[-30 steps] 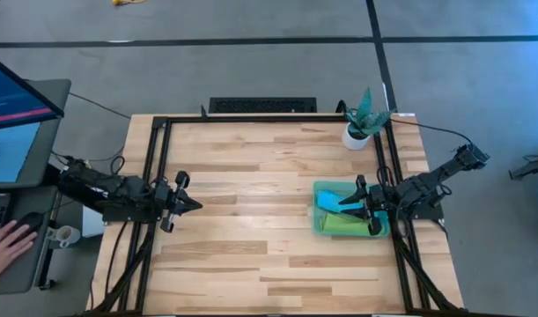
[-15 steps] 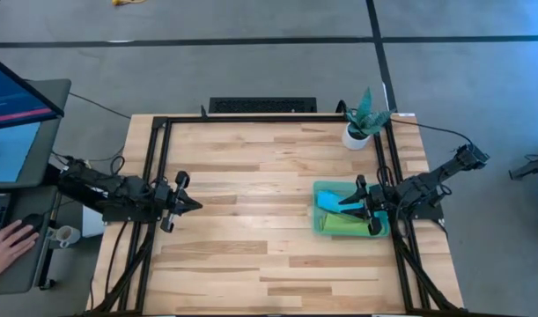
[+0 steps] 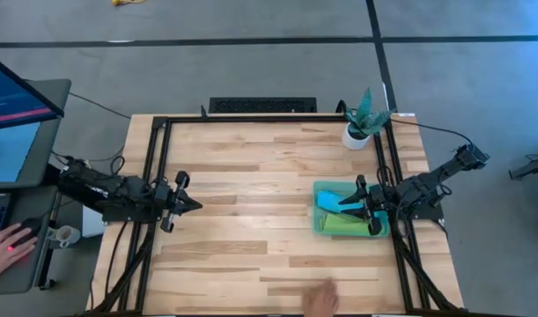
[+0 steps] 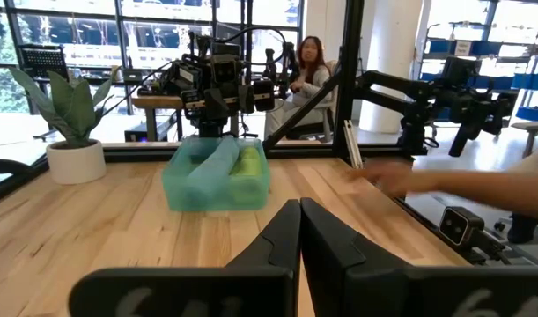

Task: Roll microfiber towels into tight, uniform cylinder then place into a basket
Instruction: Return to Home Position

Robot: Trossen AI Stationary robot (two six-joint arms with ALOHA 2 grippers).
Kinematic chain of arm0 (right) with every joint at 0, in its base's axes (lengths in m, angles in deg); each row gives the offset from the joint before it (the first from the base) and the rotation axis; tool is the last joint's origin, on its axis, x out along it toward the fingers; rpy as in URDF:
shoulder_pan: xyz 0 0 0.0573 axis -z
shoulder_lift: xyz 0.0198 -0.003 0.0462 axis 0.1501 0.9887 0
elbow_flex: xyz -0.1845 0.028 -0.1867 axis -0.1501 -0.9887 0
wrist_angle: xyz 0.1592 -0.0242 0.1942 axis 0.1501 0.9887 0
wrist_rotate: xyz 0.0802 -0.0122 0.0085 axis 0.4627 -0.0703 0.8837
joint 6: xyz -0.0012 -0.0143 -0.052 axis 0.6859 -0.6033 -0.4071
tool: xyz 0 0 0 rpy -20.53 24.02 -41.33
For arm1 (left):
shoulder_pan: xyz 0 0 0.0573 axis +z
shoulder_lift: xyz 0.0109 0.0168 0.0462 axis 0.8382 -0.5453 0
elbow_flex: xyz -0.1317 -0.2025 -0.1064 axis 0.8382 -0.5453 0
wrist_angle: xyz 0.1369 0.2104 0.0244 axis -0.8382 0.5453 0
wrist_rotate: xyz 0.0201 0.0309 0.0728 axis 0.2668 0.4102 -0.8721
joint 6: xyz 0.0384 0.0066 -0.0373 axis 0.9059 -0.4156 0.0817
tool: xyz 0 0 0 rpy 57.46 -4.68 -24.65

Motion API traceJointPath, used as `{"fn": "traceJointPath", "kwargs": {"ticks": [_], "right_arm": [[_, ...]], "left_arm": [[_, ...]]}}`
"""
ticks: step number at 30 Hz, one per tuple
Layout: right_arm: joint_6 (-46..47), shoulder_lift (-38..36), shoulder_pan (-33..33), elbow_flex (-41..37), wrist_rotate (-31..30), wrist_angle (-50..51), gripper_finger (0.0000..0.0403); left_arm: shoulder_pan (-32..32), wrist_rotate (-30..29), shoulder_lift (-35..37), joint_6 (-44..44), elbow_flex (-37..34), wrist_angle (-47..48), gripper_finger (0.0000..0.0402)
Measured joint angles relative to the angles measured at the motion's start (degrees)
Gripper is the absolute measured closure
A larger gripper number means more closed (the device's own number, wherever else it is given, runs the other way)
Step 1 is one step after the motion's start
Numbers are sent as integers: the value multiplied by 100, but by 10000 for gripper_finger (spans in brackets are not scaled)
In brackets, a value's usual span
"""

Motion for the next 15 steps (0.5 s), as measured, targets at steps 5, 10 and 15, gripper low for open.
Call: {"fn": "traceJointPath", "kwargs": {"ticks": [5,10,15], "right_arm": [[0,-4,0,0,0,0,259],[0,-7,2,0,-1,0,257],[0,-7,2,0,-1,0,259]], "left_arm": [[0,0,-1,0,0,0,401],[-1,0,-1,0,0,0,401],[0,-1,-1,0,0,0,401]]}}
